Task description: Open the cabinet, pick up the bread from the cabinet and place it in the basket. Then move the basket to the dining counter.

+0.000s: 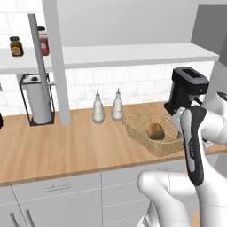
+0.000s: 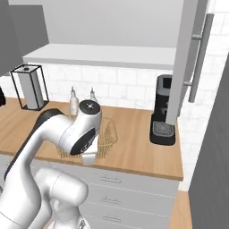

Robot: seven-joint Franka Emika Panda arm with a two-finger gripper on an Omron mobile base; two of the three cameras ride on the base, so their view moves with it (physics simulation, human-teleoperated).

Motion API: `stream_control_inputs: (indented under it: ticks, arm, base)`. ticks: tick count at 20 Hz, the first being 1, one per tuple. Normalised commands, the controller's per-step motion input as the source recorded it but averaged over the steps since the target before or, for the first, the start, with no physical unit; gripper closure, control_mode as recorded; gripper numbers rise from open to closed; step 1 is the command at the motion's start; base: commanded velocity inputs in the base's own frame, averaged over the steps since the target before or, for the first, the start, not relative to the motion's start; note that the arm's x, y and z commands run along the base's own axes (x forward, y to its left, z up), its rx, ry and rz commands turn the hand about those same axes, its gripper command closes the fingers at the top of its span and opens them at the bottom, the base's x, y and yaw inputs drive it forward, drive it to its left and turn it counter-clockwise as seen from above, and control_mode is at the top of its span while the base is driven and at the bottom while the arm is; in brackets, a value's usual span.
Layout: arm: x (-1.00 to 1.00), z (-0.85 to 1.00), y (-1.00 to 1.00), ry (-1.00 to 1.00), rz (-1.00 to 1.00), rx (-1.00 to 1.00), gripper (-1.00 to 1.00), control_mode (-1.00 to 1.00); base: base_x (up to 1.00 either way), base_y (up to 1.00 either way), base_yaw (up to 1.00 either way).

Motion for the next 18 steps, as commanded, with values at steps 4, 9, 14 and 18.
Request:
stream_control_inputs:
  ticks: [4, 9, 14, 18]
  arm:
    - [0.00, 0.00, 0.00, 0.00, 0.00, 0.00, 1.00, 1.00]
    - [0.00, 0.00, 0.00, 0.00, 0.00, 0.00, 1.00, 1.00]
    - [0.00, 0.00, 0.00, 0.00, 0.00, 0.00, 1.00, 1.00]
    - [0.00, 0.00, 0.00, 0.00, 0.00, 0.00, 1.00, 1.00]
  base:
    - [-0.38, 0.20, 0.30]
    - [-0.01, 0.27, 0.68]
    - [0.00, 0.25, 0.82]
    - [0.05, 0.39, 0.80]
